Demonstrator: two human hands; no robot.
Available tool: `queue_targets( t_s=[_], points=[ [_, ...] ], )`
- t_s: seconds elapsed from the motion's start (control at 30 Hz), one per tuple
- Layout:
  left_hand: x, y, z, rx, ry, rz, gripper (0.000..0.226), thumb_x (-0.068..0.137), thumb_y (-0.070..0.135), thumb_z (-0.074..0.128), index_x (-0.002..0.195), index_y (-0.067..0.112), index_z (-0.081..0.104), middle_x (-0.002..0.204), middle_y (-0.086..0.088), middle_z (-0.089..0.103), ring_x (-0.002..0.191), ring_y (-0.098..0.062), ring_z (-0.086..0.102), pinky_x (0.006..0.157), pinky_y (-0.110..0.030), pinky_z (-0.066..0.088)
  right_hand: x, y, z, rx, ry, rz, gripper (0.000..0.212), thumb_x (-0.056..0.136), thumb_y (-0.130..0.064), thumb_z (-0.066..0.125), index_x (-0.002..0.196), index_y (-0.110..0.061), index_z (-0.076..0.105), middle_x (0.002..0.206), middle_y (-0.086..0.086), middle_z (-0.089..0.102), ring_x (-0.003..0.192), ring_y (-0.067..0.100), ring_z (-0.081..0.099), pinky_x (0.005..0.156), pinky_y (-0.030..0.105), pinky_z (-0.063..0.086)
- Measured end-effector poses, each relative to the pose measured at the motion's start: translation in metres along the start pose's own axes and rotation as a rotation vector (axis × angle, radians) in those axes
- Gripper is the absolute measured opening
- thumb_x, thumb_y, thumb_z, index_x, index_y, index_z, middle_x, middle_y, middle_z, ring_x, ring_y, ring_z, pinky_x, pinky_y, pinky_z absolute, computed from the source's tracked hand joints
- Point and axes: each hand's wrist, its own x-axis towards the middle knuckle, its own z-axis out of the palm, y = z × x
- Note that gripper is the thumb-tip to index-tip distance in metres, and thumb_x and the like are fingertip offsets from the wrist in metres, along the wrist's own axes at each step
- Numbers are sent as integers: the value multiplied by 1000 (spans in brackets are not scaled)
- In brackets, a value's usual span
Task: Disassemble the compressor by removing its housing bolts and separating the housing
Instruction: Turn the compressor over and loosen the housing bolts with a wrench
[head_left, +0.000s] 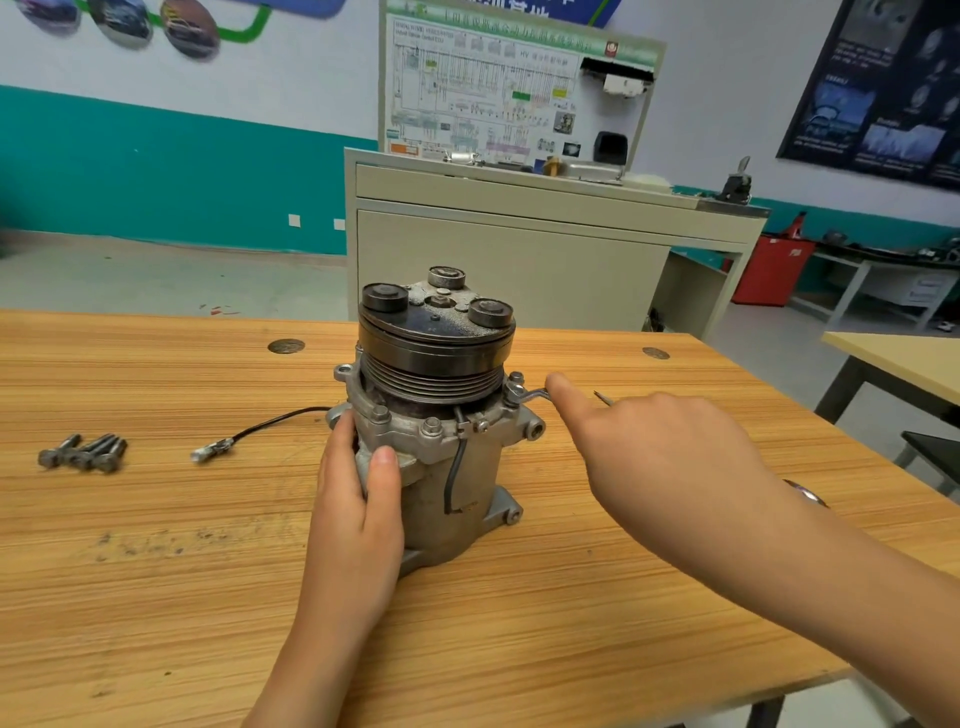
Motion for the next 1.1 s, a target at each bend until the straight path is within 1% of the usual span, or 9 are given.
queue_targets(
  t_s=[0.17, 0.4, 0.5, 0.63, 0.7, 0.77, 0.87, 0.97, 1.1],
  points=[
    [1, 1, 0, 4, -5, -8, 71, 83, 52, 31, 148, 24, 26, 148, 12, 34, 137, -1, 26, 114, -33, 24, 0, -19, -8, -49, -62, -43, 73, 83, 5, 38, 145, 0, -1, 55, 3, 28, 42, 16, 26, 36, 23, 20],
    [1, 0, -1, -5, -17, -7, 70, 82, 51, 31, 148, 27, 26, 147, 14, 34, 136, 0, 26, 114, -33, 25, 4, 1, 4, -108, -18, -109, 69, 89, -1, 33, 145, -8, -8, 57, 1, 32, 42, 16, 30, 35, 25, 21],
    [1, 0, -1, -3, -14, 6, 66, 82, 50, 31, 145, 31, 29, 144, 17, 36, 133, 4, 28, 108, -23, 26, 11, 13, 10, -153, 44, -177, 72, 89, 0, 35, 144, -12, -9, 58, 0, 36, 43, 15, 33, 35, 25, 21],
    [1, -1, 0, 12, -7, -10, 70, 81, 53, 30, 147, 29, 26, 148, 16, 32, 136, 2, 25, 111, -26, 24, 27, 34, 24, -155, 106, -200, 66, 91, -4, 38, 140, -24, -3, 72, 0, 42, 55, 16, 41, 40, 26, 25],
    [1, -1, -1, 15, -7, -16, 72, 81, 54, 30, 148, 28, 25, 149, 15, 31, 137, 0, 24, 113, -28, 23, 35, 39, 33, -108, 137, -194, 63, 92, -4, 39, 141, -26, 5, 92, 2, 53, 74, 20, 52, 49, 27, 33],
    [1, -1, 0, 16, -3, -17, 72, 82, 55, 30, 148, 28, 24, 150, 14, 31, 138, 0, 23, 114, -29, 23, 41, 41, 44, -50, 248, -206, 63, 87, 2, 46, 140, -23, 24, 103, 5, 59, 85, 26, 58, 54, 28, 39],
    [1, -1, 1, 14, 9, -14, 67, 90, 60, 30, 148, 26, 25, 149, 12, 32, 137, -1, 24, 113, -30, 23, 51, 48, 65, 143, 555, -251, 47, 66, 16, 69, 108, -5, 65, 85, 18, 68, 69, 35, 65, 49, 34, 52],
    [1, -2, 1, 6, 14, -15, 68, 85, 56, 31, 147, 27, 27, 148, 14, 34, 136, -1, 26, 112, -28, 25, 72, 44, 78, 213, 819, -331, 21, 71, 10, 71, 88, -2, 71, 87, 16, 71, 77, 30, 69, 61, 37, 57],
    [1, -3, 0, 23, 15, -12, 70, 81, 52, 30, 147, 28, 27, 148, 14, 33, 136, 1, 25, 109, -23, 24, 98, 23, 83, 354, 907, -305, 12, 73, 8, 71, 82, -1, 72, 90, 12, 72, 85, 26, 69, 71, 43, 57]
  ],
)
